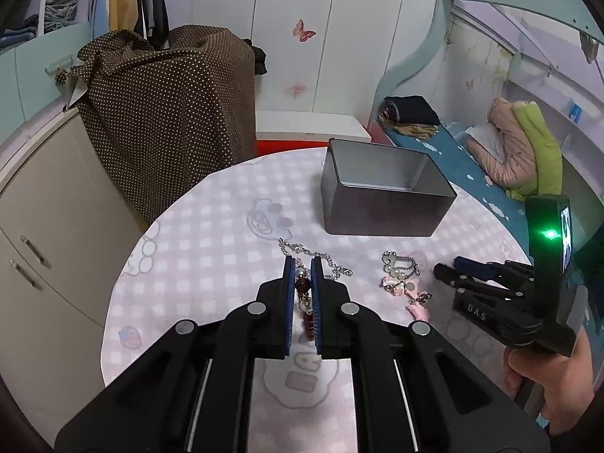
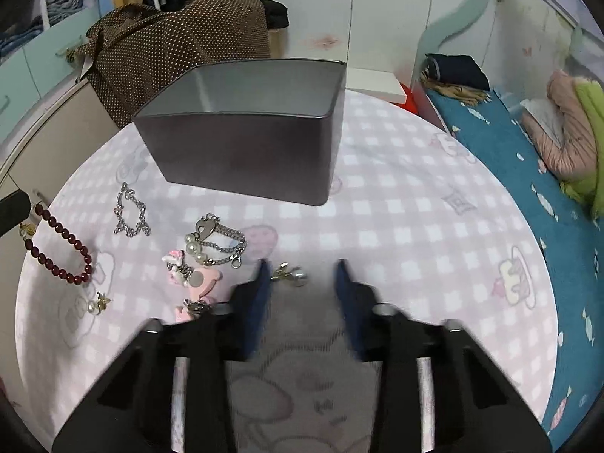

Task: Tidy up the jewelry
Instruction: 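Hold the red bracelet in the left tool while the right tool grasps a pearl earring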

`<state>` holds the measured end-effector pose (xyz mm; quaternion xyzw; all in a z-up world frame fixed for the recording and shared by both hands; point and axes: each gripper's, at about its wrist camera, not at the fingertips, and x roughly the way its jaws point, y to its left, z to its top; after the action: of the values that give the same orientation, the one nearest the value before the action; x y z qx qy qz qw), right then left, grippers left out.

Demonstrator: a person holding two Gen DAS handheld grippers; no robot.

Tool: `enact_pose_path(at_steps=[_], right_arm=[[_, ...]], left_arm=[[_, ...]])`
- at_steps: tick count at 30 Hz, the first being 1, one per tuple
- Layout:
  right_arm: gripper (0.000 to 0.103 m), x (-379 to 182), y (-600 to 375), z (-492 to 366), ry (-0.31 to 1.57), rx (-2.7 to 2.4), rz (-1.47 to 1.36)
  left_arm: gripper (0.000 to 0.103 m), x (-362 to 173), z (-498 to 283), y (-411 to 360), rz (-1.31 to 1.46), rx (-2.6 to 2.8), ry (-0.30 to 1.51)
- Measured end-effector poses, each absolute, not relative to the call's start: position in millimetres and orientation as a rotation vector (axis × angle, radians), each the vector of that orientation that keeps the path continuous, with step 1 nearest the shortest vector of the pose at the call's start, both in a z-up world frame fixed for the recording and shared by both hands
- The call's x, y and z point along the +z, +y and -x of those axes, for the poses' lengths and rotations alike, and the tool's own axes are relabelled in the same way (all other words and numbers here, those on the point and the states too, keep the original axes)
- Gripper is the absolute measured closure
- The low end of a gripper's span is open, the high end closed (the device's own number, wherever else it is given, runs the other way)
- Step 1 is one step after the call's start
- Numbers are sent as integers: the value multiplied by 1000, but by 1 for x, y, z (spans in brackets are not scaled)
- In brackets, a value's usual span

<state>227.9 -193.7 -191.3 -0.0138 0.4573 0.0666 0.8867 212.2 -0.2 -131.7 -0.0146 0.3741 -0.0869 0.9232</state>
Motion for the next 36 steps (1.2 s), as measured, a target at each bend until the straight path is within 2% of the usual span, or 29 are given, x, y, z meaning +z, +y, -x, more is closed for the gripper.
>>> enact_pose_path(at_steps=[4,5,13,14,16,17,18,19,20,22,27,36], right_arm=[[95,-192,-197,-222,944,154,24],[101,-191,-198,-222,946,159,16],[101,-185,-202,-216,937,180,-14],[98,-186,-203,-217,944,183,-25],[80,-186,-204,-221,949,182,-31],[56,-186,-205,-222,942,179,-35],[48,-184,-205,-223,927,174,-44],[46,-183,-205,-224,917,176,-49],[47,-182,-204,-226,915,182,-49],[57,-181,-198,-230,915,182,-19],[89,-192,-186,-237,935,174,72],[90,-187,-195,-232,915,198,43]], left_arm=[[95,-133,-212,-2,25,-184,772],[95,-133,-212,-2,25,-185,773],[95,-132,-212,-6,23,-198,769],[95,-131,-212,-6,22,-198,767],[95,-130,-211,-6,20,-200,765],[95,-130,-211,-7,19,-200,765],[95,-130,-211,-7,18,-201,765],[95,-130,-211,-7,17,-201,764],[95,-131,-211,-7,16,-200,764],[95,-131,-211,-7,20,-201,766],[95,-128,-211,-7,20,-201,761],[95,-124,-212,-5,26,-199,754]])
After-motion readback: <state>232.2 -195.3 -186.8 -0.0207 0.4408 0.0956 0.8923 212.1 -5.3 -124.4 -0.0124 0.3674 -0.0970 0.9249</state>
